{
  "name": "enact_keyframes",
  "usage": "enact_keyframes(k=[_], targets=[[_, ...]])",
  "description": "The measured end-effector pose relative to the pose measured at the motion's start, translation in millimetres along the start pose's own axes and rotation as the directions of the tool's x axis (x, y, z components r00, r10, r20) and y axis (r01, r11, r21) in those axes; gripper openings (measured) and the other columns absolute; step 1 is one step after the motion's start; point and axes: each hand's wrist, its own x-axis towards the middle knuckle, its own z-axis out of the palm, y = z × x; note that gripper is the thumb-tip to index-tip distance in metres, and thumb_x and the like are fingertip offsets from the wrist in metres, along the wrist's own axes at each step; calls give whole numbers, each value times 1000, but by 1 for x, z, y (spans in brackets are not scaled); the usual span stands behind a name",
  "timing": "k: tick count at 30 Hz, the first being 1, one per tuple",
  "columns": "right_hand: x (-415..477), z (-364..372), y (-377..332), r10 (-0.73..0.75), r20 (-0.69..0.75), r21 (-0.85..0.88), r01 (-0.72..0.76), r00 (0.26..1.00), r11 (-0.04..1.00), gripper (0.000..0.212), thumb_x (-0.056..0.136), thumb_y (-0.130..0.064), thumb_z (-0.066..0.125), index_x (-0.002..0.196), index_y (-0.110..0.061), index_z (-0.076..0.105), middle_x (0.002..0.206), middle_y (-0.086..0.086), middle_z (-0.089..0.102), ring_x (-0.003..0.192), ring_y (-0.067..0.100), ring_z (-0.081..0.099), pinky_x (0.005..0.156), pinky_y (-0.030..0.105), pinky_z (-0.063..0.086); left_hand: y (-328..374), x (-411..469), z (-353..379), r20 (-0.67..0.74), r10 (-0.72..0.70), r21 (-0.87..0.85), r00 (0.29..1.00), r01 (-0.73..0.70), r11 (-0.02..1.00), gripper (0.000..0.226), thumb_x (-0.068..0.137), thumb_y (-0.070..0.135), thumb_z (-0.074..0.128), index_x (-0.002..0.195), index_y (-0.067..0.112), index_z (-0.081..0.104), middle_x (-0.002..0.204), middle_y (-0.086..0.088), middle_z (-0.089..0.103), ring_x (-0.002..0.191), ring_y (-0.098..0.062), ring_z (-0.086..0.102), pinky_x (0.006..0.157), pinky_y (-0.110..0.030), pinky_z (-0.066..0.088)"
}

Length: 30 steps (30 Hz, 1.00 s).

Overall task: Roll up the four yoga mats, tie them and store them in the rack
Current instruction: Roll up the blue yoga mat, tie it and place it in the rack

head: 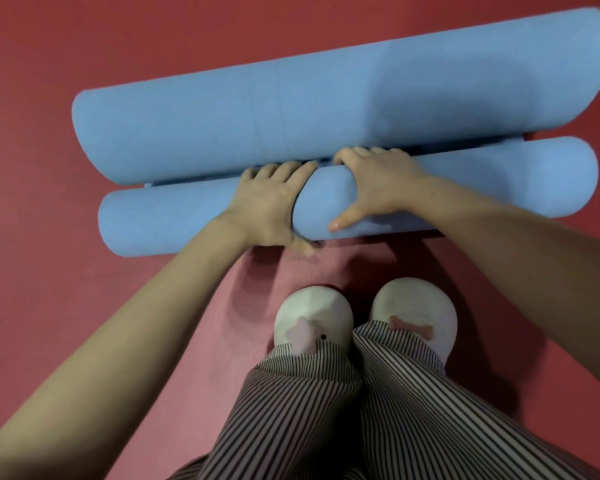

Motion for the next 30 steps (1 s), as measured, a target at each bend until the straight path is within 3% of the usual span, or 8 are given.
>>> enact_keyframes(k=[5, 9, 11, 15, 21, 24, 27, 30], targets=[[1, -3, 2, 19, -157, -3, -20, 987, 1000, 95, 53, -73, 70, 123, -14, 46, 124, 4, 44, 116, 24, 41, 96, 38, 29, -5, 20, -12, 26, -41, -55, 999, 43, 998, 110, 47, 66, 79, 141, 32, 32, 133, 2, 53, 118, -27, 52, 96, -41, 41], [-5, -2, 4, -10, -97, -130, -3, 995, 991, 106, 59, -75, 63, 140, -13, 35, 140, 7, 41, 125, 29, 39, 103, 40, 26, -14, 33, -31, 133, 1, -175, 991, 22, 984, 91, 51, 63, 82, 129, 39, 42, 121, 12, 60, 110, -21, 56, 83, -32, 38], [-5, -2, 2, -3, -53, -194, -8, 999, 981, 116, 54, -77, 65, 143, -13, 28, 142, 8, 39, 125, 30, 40, 104, 41, 26, -16, 37, -38, 175, 1, -200, 985, 34, 979, 95, 49, 65, 81, 131, 40, 41, 122, 14, 60, 112, -18, 55, 84, -30, 35], [4, -14, -1, -3, -31, -220, -4, 1000, 975, 95, 50, -78, 67, 119, -16, 45, 123, 5, 54, 110, 29, 50, 89, 38, 33, -17, 38, -41, 224, 0, -257, 975, 59, 965, 99, 42, 66, 75, 133, 42, 43, 125, 18, 57, 115, -13, 52, 95, -28, 38], [-1, -15, 0, -15, 96, -186, 33, 995, 982, 94, 49, -77, 69, 121, -20, 48, 114, 2, 63, 103, 28, 58, 76, 34, 37, -15, 33, -32, 354, 67, -375, 933, 76, 924, 72, 57, 45, 86, 122, 40, 54, 114, 21, 60, 106, -7, 55, 92, -26, 42], [-2, -18, -3, -42, 180, -197, 78, 983, 977, 86, 47, -78, 70, 108, -22, 50, 107, 2, 64, 95, 28, 58, 70, 32, 35, -16, 32, -31, 433, 133, -461, 892, 92, 883, 61, 56, 40, 89, 111, 37, 61, 105, 21, 66, 99, -3, 62, 93, -31, 49], [-10, -9, -6, -57, 198, -215, 100, 979, 971, 80, 46, -80, 68, 99, -23, 48, 104, 0, 64, 92, 26, 57, 70, 32, 36, -15, 28, -24, 485, 173, -476, 857, 92, 875, 66, 51, 46, 87, 112, 39, 62, 105, 22, 67, 101, -3, 62, 96, -33, 49], [-21, 7, -8, -42, 120, -210, 67, 992, 975, 86, 46, -79, 68, 108, -22, 48, 115, -1, 60, 102, 24, 57, 75, 32, 35, -14, 18, -10, 428, 156, -465, 890, 69, 882, 91, 48, 58, 81, 131, 41, 49, 127, 23, 55, 119, -3, 51, 106, -31, 38]])
